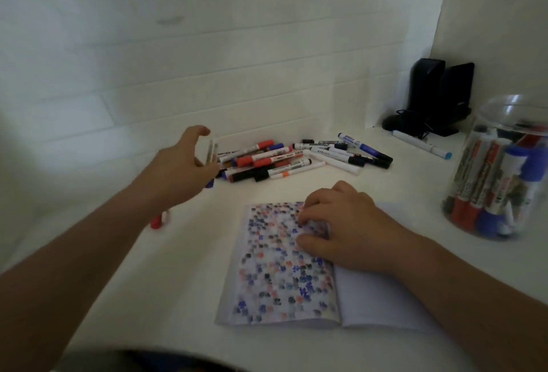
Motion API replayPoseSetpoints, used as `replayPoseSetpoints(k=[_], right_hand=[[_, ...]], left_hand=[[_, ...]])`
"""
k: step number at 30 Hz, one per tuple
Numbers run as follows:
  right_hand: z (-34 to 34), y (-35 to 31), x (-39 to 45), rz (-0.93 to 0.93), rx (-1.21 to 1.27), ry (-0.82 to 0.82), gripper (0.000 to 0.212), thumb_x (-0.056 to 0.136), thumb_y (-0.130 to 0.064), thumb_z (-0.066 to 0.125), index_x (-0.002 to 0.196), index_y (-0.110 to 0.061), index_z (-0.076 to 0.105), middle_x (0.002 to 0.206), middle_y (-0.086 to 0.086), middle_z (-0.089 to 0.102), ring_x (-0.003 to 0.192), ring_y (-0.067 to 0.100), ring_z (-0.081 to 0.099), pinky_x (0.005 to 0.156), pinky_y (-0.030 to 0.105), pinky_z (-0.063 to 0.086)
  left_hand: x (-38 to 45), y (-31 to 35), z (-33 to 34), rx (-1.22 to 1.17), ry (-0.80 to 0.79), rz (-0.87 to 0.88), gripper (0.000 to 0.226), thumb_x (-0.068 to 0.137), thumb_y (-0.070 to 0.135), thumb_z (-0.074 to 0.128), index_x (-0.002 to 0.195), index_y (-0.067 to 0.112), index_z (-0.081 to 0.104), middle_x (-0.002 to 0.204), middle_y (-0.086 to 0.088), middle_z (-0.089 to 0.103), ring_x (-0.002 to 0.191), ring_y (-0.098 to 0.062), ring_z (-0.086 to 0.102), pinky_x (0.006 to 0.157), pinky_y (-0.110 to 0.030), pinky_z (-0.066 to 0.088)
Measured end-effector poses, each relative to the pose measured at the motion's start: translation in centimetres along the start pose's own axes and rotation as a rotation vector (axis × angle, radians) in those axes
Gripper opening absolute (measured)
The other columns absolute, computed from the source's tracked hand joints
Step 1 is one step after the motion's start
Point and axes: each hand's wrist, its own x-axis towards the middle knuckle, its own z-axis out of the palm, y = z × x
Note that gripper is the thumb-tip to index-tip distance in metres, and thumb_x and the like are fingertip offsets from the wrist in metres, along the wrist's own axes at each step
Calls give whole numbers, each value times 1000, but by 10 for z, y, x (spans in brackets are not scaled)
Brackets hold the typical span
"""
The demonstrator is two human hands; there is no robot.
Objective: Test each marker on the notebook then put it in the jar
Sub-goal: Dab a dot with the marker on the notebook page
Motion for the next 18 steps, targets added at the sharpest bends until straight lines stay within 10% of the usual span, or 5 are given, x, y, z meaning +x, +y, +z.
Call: replayPoseSetpoints(k=[3, 8, 18], right_hand=[[0, -5, 0, -6, -18, -16, 50, 94, -71, 49, 134, -43, 61, 141, -20, 49, 123, 11, 36, 100, 38, 39], [1, -8, -3, -17, -15, -7, 49, 96, -70, 48, 135, -43, 61, 144, -19, 49, 127, 10, 37, 102, 39, 38], [2, -5, -2, -31, -8, -10, 53, 95, -75, 44, 134, -44, 62, 145, -19, 49, 129, 10, 36, 102, 40, 37]], left_hand=[[-13, -27, -4, 190, -88, -45, 30, 97, 31, 55, 120, 51, 51, 86, 0, 74, 62, -23, 67, 58, -33, 56], [-13, -61, 12, 619, -45, 48, 22, 92, 41, 51, 97, 32, 70, 92, 6, 69, 92, -19, 62, 76, -29, 49], [-1, -84, 10, 916, -7, 108, 32, 88, 52, 45, 100, 39, 72, 92, 11, 58, 95, -18, 47, 81, -33, 33]])
